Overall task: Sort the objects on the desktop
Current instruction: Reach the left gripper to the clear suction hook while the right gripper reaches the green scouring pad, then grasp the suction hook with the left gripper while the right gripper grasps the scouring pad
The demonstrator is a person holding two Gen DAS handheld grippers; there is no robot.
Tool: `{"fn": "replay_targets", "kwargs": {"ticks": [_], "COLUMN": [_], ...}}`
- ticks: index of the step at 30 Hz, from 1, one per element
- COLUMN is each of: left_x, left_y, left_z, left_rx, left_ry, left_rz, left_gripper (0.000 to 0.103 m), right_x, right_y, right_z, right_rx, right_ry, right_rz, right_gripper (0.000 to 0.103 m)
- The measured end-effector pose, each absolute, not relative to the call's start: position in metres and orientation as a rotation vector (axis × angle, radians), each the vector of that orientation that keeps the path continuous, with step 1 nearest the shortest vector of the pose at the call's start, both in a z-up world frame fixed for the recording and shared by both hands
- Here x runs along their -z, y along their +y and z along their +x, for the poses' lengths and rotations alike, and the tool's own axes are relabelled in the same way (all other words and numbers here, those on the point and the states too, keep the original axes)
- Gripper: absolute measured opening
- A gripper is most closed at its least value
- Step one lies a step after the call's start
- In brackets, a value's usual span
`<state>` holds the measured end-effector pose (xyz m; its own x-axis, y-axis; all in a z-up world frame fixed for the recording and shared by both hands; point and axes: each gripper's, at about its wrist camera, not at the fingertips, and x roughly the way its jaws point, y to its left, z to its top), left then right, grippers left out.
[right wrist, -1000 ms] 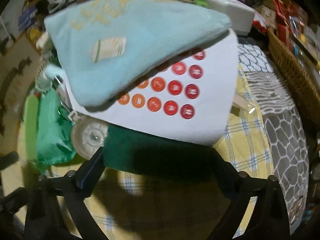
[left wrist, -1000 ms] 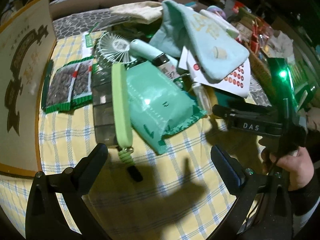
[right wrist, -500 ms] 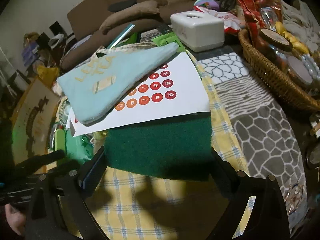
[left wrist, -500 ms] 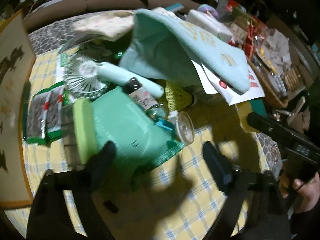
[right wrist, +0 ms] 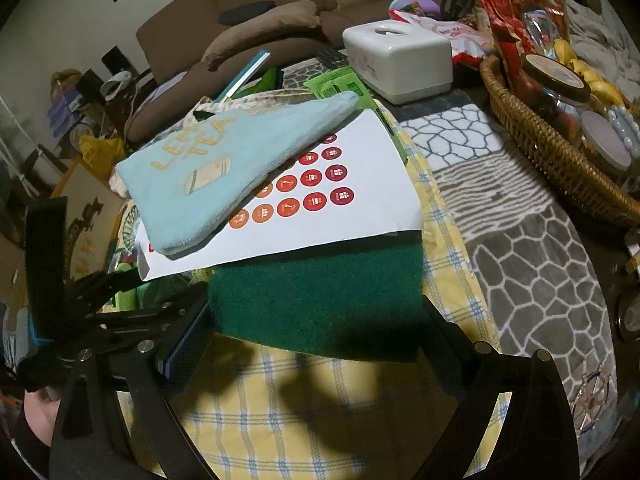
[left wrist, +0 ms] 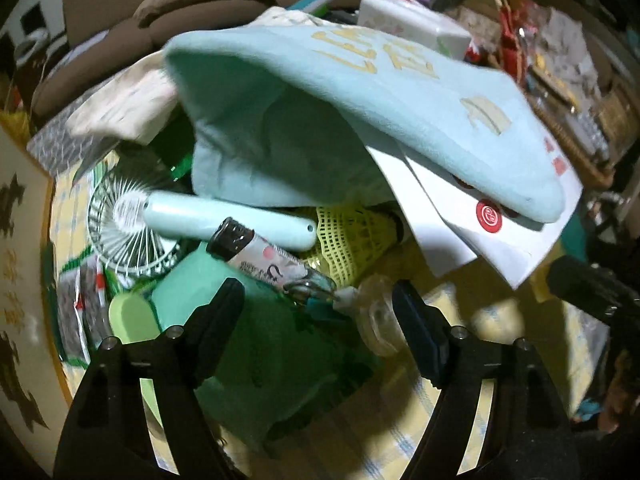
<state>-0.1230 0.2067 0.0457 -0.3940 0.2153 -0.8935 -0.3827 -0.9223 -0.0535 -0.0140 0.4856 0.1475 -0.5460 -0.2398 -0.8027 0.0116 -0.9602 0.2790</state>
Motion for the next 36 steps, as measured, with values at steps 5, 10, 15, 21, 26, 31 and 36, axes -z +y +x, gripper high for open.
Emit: {"fn": "replay_targets", "kwargs": {"ticks": [5,10,15,21,26,31,36], "left_x": [-0.045,-0.041,-0.045,-0.039,-0.036,-0.048,-0.052], "left_y": [0.209,0.198,0.19,0.195,0.192,0.194,0.22], "left_z": [-0.122,-0.119,-0.101,-0.06,-0.026,-0.019,-0.025], "left_rx": [-2.315,-2.245,-2.183,-2.085,-2.061,-2.082,-2.095], "left_ry": [0.195,0.056,-0.037,-0.037,0.005,0.017,0.146], "left_rz": [-1.449,-1.47,-1.445,-1.442,-1.425,-1.366,-1.321], "left_gripper": [0.041,0.041,0.035,0.003,0.006,0.032,0.042], "right_x": [-0.147,-0.147,-0.146,-0.144,-0.144,-0.145,-0.145], "right_y": [0.485,0.486,0.484,0.485,0.486,0.485,0.486], "right_z": [-0.015,-0.014,-0.014,-0.015,-0.014,-0.014,-0.013], "right_rx": [2.612,2.61,2.603,2.598,2.594,2.594,2.592], "right_ry": [-0.356,-0.362,-0.357,-0.353,-0.365,-0.363,-0.371], "right_rz": [1.419,1.418,1.422,1.433,1.436,1.432,1.434], "right_gripper": [0.096,0.096,0.096,0.096,0.096,0.096,0.096]}}
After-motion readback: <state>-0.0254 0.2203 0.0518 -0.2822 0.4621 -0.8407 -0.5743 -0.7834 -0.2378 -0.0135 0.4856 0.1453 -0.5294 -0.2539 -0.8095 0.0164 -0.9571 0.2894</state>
